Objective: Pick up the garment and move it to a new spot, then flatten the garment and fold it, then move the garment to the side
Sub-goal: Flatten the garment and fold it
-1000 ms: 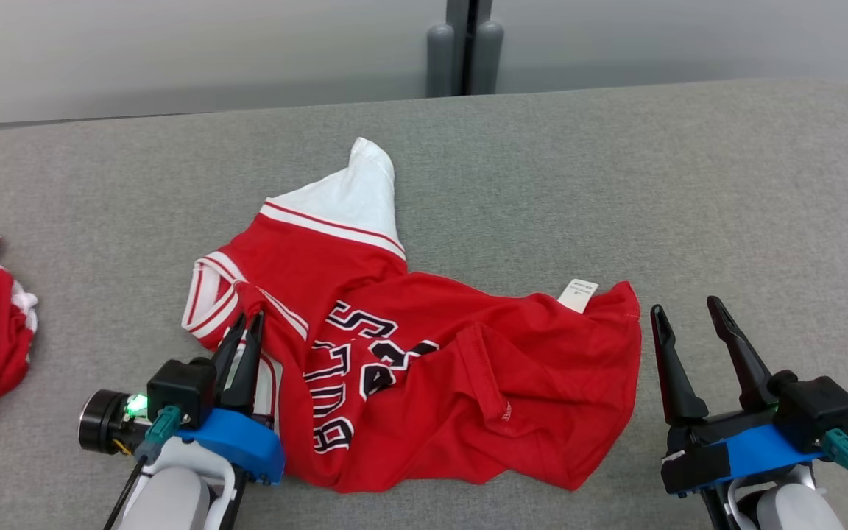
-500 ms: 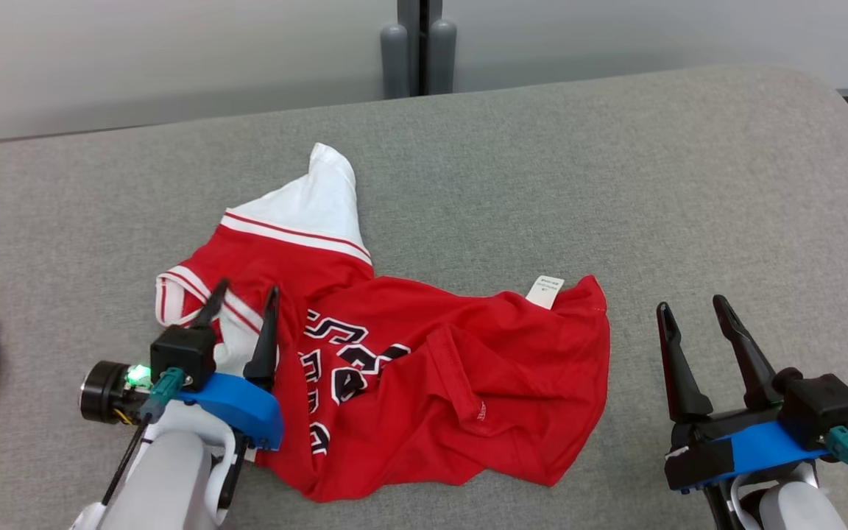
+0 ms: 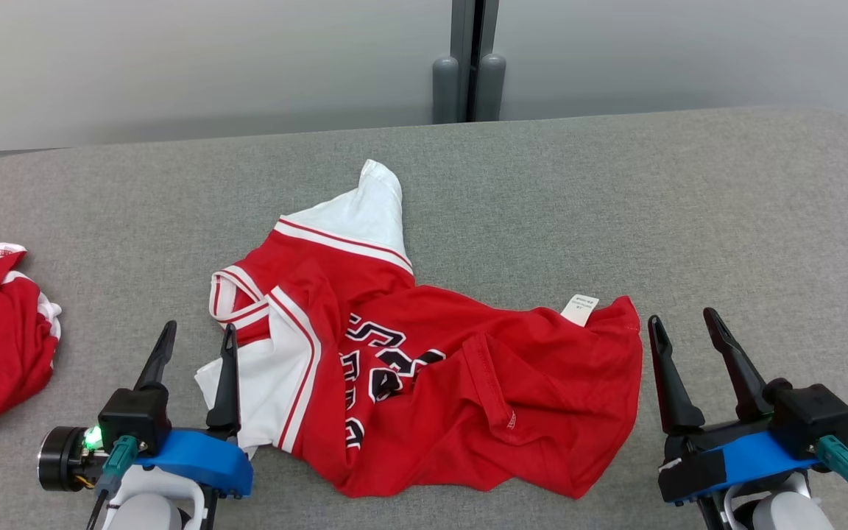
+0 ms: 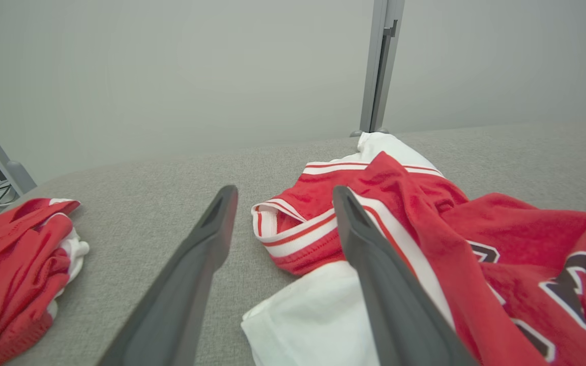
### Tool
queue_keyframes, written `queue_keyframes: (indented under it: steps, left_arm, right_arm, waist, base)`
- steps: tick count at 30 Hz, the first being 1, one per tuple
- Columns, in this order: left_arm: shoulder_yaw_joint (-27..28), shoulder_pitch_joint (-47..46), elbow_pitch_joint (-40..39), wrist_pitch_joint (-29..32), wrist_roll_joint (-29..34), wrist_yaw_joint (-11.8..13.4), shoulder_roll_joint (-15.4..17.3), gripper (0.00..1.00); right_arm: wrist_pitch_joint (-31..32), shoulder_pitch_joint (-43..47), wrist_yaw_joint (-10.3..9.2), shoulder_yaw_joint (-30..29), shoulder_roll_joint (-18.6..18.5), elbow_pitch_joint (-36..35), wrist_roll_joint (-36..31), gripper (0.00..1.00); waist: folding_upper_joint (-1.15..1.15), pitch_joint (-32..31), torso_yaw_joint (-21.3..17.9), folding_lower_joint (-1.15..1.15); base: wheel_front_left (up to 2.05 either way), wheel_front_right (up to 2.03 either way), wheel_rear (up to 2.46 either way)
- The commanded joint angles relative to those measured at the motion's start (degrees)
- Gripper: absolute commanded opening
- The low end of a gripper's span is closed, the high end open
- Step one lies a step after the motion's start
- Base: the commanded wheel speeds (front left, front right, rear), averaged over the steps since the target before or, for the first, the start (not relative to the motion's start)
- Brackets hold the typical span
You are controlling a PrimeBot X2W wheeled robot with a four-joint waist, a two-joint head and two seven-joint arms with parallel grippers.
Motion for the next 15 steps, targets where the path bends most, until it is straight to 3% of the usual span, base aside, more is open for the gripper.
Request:
queue_keyframes:
  steps: [1, 15]
  left_arm:
    - [0.32, 0.26, -0.13, -0.15, 0.51, -0.21, -0.35, 1.0]
    - [2.95, -3.67, 12.71, -0.15, 2.17, -1.92, 0.03, 1.0]
  right_arm:
    - [-0.02, 0.49, 0.01, 0.07, -0.22, 0.1, -0.06, 1.0]
    - [-0.02, 0.19, 0.02, 1.01, -0.66, 1.03, 0.35, 1.0]
  waist:
    - [0.0, -0.13, 0.11, 0.0]
    - [0.0, 0.76, -2.5, 0.0]
  base:
    - [0.0, 0.0, 0.0]
    - [0.0, 0.0, 0.0]
